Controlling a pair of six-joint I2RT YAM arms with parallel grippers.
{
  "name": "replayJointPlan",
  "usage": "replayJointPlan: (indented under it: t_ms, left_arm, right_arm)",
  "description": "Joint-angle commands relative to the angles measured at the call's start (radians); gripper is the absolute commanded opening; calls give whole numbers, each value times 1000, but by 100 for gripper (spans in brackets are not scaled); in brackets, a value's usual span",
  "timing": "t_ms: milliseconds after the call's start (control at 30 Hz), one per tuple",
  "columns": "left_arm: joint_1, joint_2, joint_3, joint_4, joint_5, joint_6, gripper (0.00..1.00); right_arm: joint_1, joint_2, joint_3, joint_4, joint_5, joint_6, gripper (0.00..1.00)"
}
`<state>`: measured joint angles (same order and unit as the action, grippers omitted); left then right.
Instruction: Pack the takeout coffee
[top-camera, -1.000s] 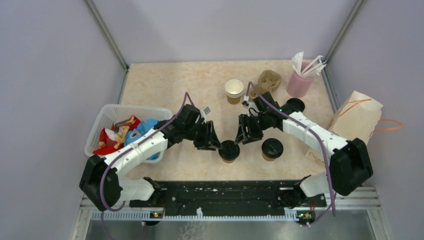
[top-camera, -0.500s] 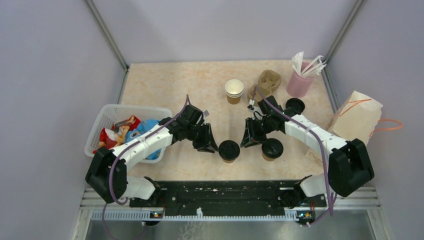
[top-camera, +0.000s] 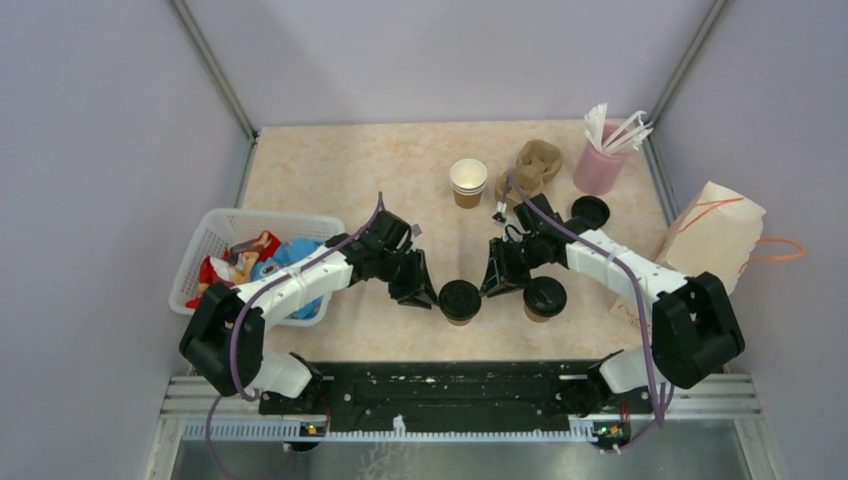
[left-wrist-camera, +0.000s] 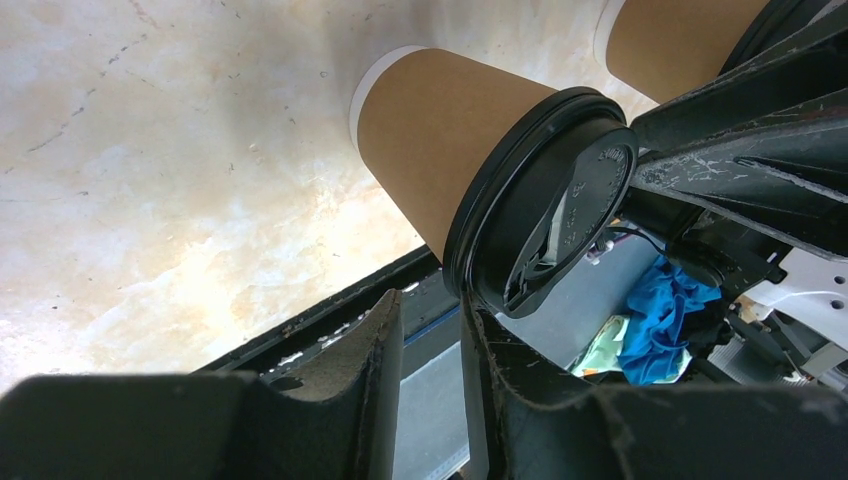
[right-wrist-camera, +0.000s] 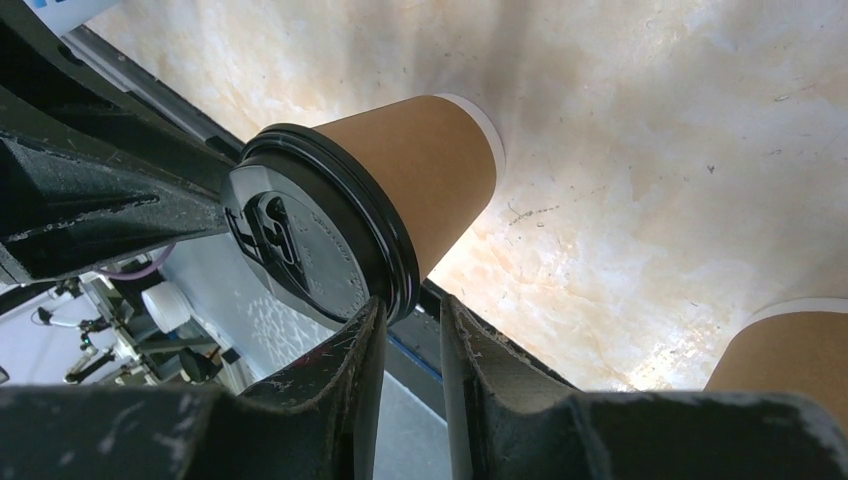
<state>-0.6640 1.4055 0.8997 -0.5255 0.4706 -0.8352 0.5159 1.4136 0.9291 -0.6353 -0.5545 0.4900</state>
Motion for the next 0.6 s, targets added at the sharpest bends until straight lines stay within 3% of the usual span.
replayJointPlan:
  t_ms: [0,567]
  left_arm:
    - [-8,10,18,22,8,-1,34]
    - [-18,43,33,6,-15,-1,38]
  right_arm:
    - [3,8,-3,38,-26,-15,27]
    - [2,33,-42,69,-22,-23,26]
